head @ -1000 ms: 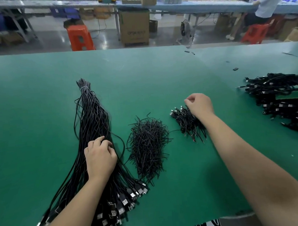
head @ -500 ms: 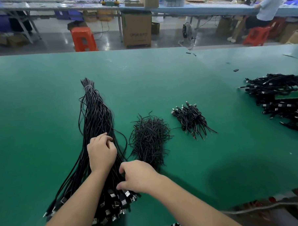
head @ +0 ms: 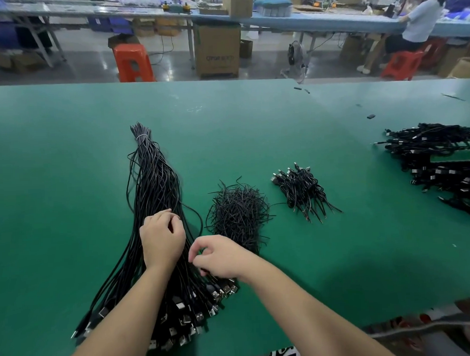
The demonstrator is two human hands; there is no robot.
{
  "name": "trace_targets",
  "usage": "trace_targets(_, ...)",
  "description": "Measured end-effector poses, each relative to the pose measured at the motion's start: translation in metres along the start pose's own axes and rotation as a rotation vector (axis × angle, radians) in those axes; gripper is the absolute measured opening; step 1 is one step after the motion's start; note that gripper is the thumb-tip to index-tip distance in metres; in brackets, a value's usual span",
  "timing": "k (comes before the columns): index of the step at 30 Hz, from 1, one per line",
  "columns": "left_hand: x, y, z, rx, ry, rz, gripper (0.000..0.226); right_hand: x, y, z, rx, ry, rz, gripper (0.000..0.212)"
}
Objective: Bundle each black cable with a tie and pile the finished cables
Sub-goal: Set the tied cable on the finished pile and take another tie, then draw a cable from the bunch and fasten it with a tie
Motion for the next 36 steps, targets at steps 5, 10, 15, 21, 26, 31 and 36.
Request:
trace_targets(5,-0.001,-0.004,-0.001,-0.108,-0.024,0.013,0.044,0.000,-0.009,0.003,0.542,-0.090,0.151,0.022)
trace_targets(10,-0.008,-0.016,-0.014,-0.194,0.037,-0.039,0.042,0.002,-0.026,0.005,0.719,-0.252,0.020,0.020)
trace_targets(15,-0.014,-0.032,-0.056,-0.130,0.373,0.043,0.038,-0.001,-0.054,0.002,0.610,-0.278,-0.294,0.021)
trace_targets(21,-0.019,-0.028,-0.104,-0.133,0.442,0.351,0.023,-0.013,-0.072,0.014,0.438,-0.363,-0.443,0.023)
trace_targets(26,-0.023,-0.043,-0.122,-0.091,0.489,0.317,0.024,-0.018,-0.074,0.023,0.587,-0.424,-0.387,0.030)
trace_targets(31,-0.037,-0.072,-0.143,-0.081,0.624,0.098,0.022,-0.012,-0.057,0.027,0.830,-0.575,-0.180,0.042)
trace_targets(36,-0.041,-0.092,-0.145,-0.156,0.622,0.020,0.023,-0.014,-0.048,0.033,0.725,-0.561,-0.096,0.048)
Point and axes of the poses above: each hand's wrist, its own x-axis towards the middle knuckle, its own y-axis out of the palm, z = x × y, the point moved 6 cm from there along x, towards the middle knuckle, and after that the axes turned 7 degrees about z, right-handed, at the moved point
